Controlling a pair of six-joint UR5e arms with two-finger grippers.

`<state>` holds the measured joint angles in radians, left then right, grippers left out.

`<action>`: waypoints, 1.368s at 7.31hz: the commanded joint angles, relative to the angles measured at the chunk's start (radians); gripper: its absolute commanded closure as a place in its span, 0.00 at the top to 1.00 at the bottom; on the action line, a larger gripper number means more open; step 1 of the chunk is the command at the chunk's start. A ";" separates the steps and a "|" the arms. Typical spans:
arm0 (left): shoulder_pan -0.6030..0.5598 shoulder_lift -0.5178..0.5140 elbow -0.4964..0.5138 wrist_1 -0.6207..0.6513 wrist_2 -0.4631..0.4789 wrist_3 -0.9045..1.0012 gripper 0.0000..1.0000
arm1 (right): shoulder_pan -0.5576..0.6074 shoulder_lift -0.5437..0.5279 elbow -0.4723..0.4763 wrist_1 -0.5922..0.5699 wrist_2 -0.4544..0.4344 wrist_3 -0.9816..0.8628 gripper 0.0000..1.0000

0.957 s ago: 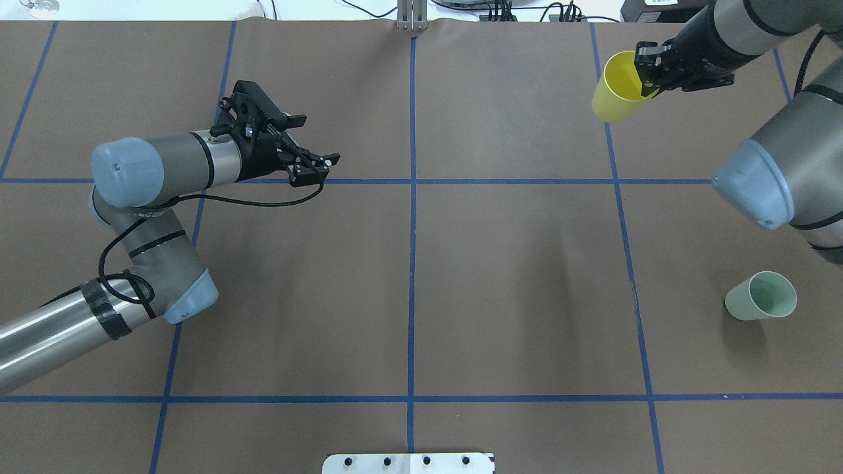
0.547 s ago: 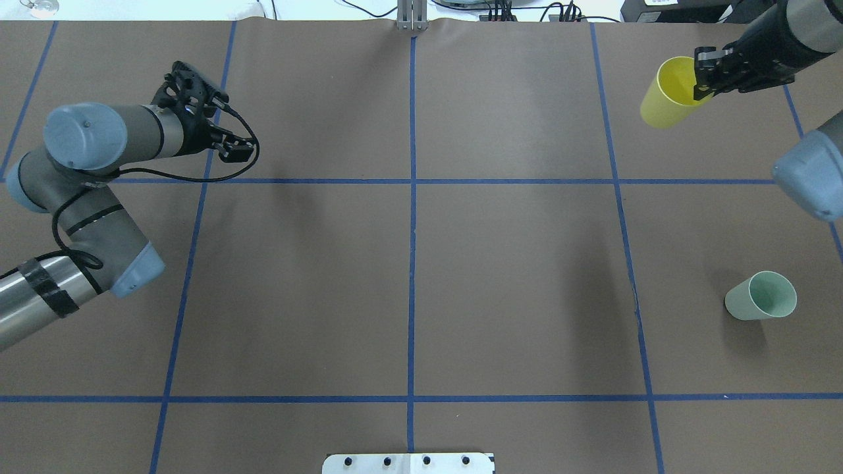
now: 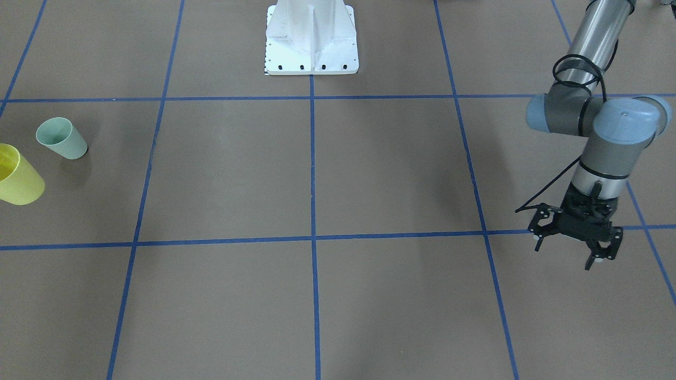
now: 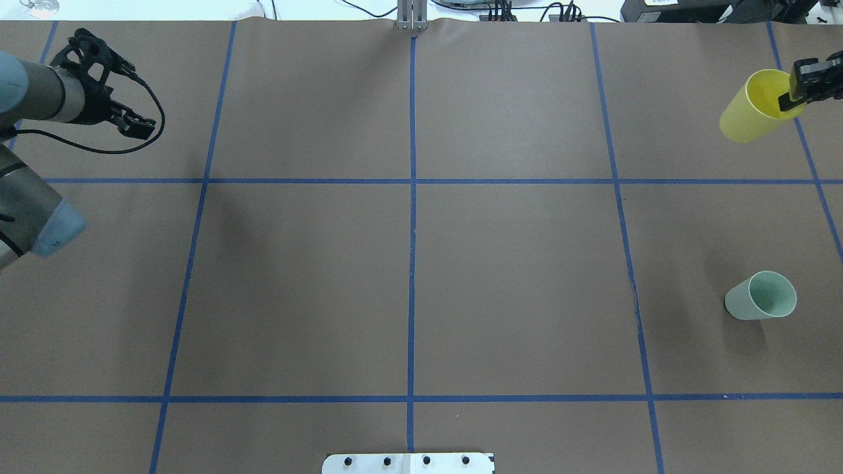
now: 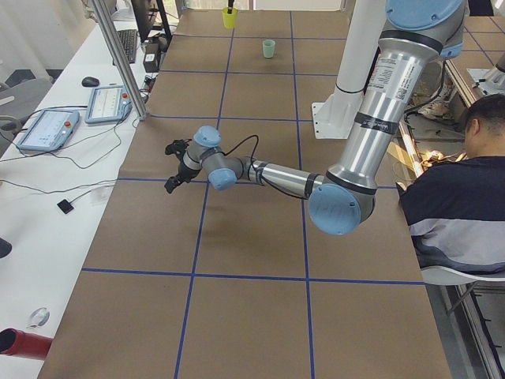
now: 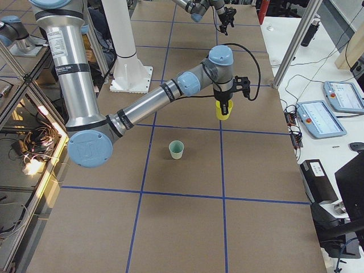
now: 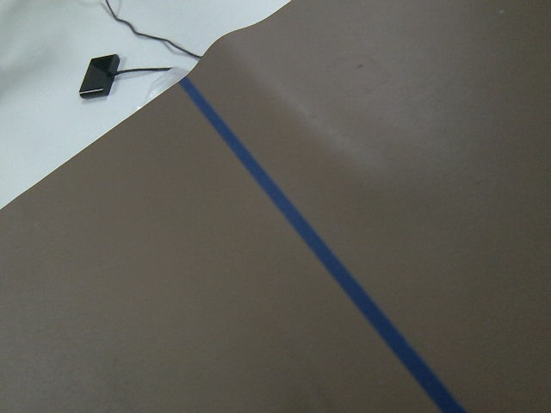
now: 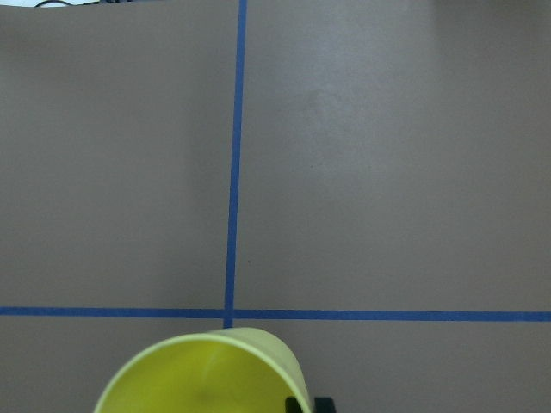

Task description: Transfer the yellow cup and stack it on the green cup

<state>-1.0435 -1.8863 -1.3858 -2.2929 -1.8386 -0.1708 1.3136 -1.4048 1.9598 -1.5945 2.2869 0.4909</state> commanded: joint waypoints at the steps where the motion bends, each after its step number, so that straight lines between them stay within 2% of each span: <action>1: -0.204 0.024 0.002 0.094 -0.252 0.219 1.00 | 0.065 -0.098 0.002 0.004 0.067 -0.179 0.00; 2: -0.340 0.041 -0.004 0.189 -0.419 0.234 1.00 | 0.065 -0.149 0.004 0.058 0.083 -0.195 0.00; 3: -0.404 0.050 -0.033 0.270 -0.467 0.223 1.00 | 0.065 -0.198 -0.002 0.142 0.098 -0.186 0.00; 4: -0.433 0.090 -0.085 0.513 -0.458 0.182 1.00 | 0.065 -0.226 0.005 0.177 0.120 -0.181 0.00; 5: -0.449 0.078 -0.140 0.649 -0.414 0.180 1.00 | 0.065 -0.242 0.013 0.183 0.130 -0.181 0.00; 6: -0.454 0.123 -0.206 0.655 -0.395 0.186 1.00 | 0.064 -0.250 0.016 0.183 0.144 -0.180 0.00; 8: -0.449 0.257 -0.245 0.653 -0.396 0.195 1.00 | 0.059 -0.285 0.039 0.203 0.161 -0.099 0.00; 10: -0.448 0.334 -0.340 0.645 -0.409 0.197 1.00 | -0.040 -0.380 0.036 0.414 0.149 0.077 0.00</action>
<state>-1.4922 -1.6000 -1.6745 -1.6434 -2.2424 0.0248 1.3278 -1.7296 1.9946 -1.2955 2.4413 0.4705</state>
